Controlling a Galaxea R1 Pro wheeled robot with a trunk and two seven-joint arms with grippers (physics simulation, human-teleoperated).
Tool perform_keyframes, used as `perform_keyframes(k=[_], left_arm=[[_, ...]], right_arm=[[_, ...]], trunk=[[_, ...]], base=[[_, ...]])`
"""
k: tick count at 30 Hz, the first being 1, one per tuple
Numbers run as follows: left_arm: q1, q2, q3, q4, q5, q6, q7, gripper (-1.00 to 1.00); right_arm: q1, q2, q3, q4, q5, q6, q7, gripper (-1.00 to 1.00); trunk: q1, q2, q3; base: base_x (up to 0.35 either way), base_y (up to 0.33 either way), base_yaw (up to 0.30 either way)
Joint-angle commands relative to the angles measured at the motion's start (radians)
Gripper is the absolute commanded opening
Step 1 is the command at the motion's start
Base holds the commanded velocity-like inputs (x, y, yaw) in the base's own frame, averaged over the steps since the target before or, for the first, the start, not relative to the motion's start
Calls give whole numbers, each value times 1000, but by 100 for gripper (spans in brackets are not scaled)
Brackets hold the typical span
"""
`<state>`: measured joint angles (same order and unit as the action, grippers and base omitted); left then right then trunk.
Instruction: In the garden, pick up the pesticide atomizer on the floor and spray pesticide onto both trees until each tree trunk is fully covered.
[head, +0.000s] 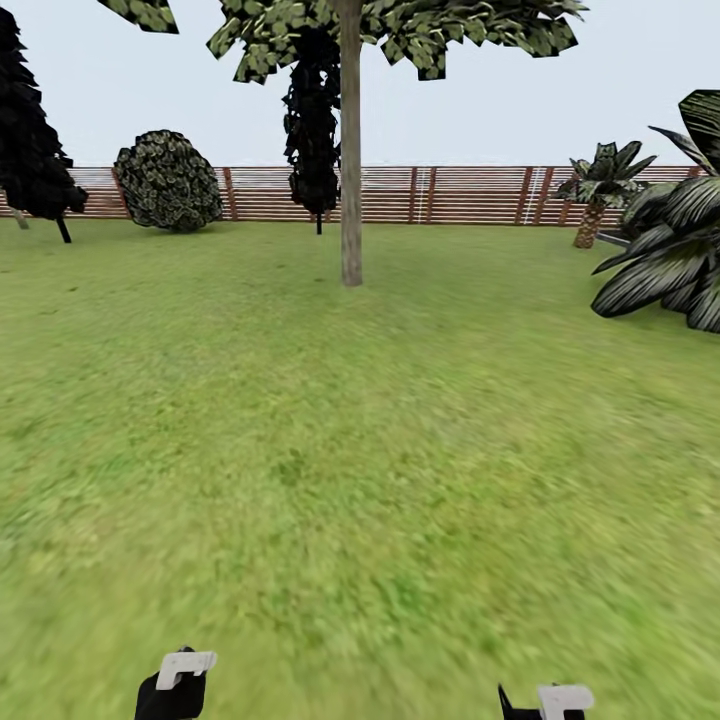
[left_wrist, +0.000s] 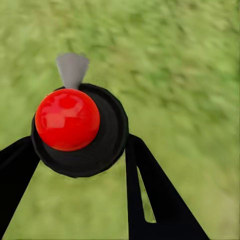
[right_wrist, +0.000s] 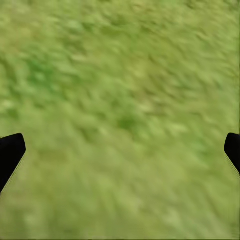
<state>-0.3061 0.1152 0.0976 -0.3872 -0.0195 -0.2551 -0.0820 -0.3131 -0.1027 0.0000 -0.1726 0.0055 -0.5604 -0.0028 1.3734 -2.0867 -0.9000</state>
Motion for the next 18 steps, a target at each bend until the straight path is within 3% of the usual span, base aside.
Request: perform_keyframes(k=[1, 18], left_arm=[[-1, -1, 8, 1, -2, -3, -9, -100], [-1, 0, 8, 1, -2, -3, -9, -100]], right_arm=[[-1, 0, 0, 1, 1, -3, 0, 100], [-1, 0, 0, 1, 1, -3, 0, 100]], trunk=[[0, 0, -1], [0, 0, -1]], base=[[338, 0, 0], [338, 0, 0]])
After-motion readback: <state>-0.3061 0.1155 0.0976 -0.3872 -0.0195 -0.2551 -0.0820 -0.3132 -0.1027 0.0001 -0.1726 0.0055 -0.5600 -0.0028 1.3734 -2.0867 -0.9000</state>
